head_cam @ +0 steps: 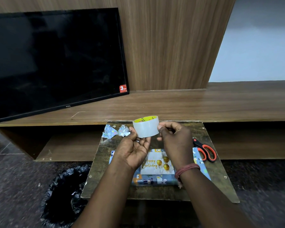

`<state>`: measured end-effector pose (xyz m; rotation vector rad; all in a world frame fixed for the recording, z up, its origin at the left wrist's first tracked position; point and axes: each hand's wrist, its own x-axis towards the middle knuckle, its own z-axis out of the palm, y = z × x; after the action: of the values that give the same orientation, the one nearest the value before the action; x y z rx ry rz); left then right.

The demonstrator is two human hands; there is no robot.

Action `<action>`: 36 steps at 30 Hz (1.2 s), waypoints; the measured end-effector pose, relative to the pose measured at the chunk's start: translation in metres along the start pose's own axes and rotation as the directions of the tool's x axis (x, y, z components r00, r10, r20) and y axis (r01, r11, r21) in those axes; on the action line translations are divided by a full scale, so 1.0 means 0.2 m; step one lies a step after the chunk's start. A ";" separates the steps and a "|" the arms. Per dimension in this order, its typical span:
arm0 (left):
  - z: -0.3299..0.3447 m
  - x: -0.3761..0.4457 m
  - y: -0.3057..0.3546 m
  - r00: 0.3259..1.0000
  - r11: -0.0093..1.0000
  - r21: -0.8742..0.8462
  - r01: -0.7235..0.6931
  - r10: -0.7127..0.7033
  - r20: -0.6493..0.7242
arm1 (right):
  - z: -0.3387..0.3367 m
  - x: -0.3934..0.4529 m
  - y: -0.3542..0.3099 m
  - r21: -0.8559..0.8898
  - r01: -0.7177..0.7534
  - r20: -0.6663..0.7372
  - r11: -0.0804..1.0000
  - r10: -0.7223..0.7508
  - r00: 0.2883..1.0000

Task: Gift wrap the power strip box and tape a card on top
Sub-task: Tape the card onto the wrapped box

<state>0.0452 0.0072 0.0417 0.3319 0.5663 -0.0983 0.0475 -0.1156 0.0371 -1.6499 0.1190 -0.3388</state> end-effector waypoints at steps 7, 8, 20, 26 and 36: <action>-0.01 0.01 0.01 1.000 0.997 -0.071 0.025 -0.025 0.004 | 0.00 0.02 0.00 -0.095 0.050 0.021 0.994 -0.048 0.999; -0.02 0.01 0.01 1.000 0.997 -0.071 0.024 -0.024 0.000 | 0.00 0.03 0.00 -0.091 0.039 0.020 0.995 -0.037 0.999; -0.03 0.03 -0.03 0.998 0.997 -0.069 -0.038 0.042 0.046 | 0.00 0.04 0.00 -0.336 0.163 0.051 0.928 -0.155 0.987; -0.01 0.01 -0.06 0.997 0.997 -0.062 -0.054 0.058 0.060 | -0.01 0.06 -0.01 -0.382 0.131 0.176 0.915 -0.068 0.982; -0.01 0.01 0.02 0.997 0.990 -0.127 0.067 -0.060 0.056 | 0.01 0.03 0.00 -0.268 0.283 0.208 0.921 -0.232 0.950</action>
<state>0.0462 0.0120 0.0409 0.1851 0.5292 -0.1307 0.0537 -0.1148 0.0380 -1.9908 -0.1911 -0.3904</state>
